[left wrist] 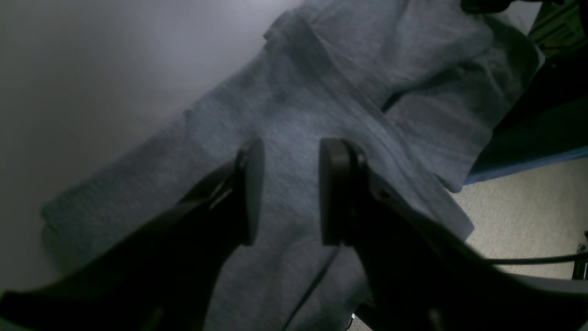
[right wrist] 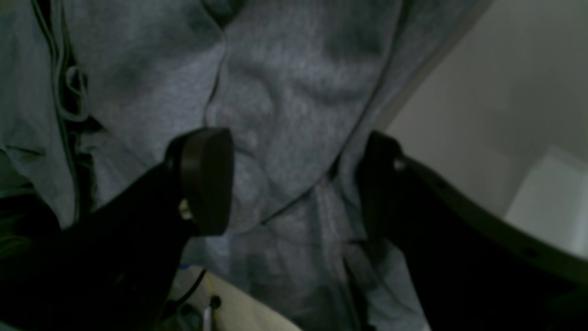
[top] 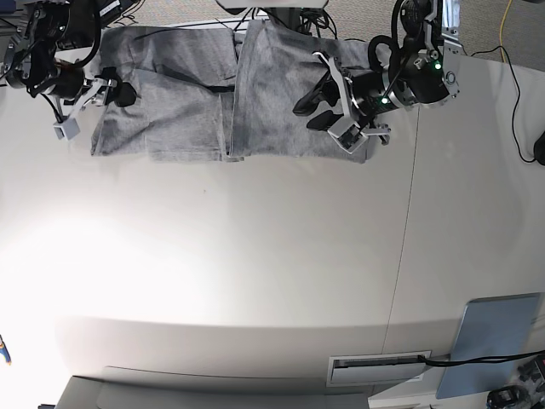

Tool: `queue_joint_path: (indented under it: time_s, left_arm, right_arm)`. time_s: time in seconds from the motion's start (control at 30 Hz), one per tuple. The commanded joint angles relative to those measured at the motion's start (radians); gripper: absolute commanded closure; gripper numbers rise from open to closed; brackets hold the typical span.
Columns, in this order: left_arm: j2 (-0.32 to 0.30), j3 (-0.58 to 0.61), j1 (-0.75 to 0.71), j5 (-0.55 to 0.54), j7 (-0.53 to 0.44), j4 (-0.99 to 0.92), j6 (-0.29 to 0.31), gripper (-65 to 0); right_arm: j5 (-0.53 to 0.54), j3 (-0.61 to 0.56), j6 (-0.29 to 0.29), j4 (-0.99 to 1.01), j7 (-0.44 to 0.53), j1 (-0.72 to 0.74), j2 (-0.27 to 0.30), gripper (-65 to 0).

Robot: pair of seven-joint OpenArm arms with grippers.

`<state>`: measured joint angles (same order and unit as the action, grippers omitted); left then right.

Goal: Fold the T-shirt properly
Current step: 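Grasp the shirt end with the right gripper and fold it over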

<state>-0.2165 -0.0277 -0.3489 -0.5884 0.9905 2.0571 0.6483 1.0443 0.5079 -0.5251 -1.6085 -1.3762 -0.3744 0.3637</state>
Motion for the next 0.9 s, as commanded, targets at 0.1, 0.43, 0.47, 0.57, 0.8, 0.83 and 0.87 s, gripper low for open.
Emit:
queue_joint_path:
  time_s: [0.1, 0.43, 0.47, 0.57, 0.8, 0.83, 0.87]
  left_arm:
    - [-0.001, -0.001, 0.005, -0.018, -0.022, 0.018, 0.003, -21.6]
    - [0.000, -0.001, 0.002, -0.018, -0.022, 0.018, 0.003, -21.6]
    - [0.000, -0.001, -0.001, -0.018, -0.022, 0.018, 0.003, -21.6]
    - [0.000, -0.001, -0.005, -0.018, -0.021, 0.018, 0.004, -21.6]
    - [0.000, -0.001, -0.006, -0.018, -0.019, 0.018, 0.004, -21.6]
    - [0.000, -0.001, -0.006, -0.018, -0.020, 0.018, 0.004, -21.6]
    - [0.000, -0.001, -0.006, -0.017, -0.019, 0.018, 0.004, -21.6]
  right_arm:
    - [0.036, 0.003, -0.022, -0.005, -0.020, -0.025, 0.012, -40.5]
    - [0.040, -0.042, -0.023, -0.005, -0.020, -0.024, -0.010, -40.5]
    - [0.039, -0.060, -0.026, -0.005, -0.020, -0.024, -0.010, -40.5]
    - [0.037, -0.101, -0.025, -0.005, -0.020, -0.024, -0.010, -40.5]
    - [0.008, -0.109, -0.042, -0.005, -0.018, -0.019, -0.023, -28.5]
    - [0.002, -0.109, -0.060, -0.005, -0.017, -0.019, -0.023, -23.4]
    - [0.002, -0.109, -0.076, -0.005, -0.016, -0.018, -0.023, -17.8]
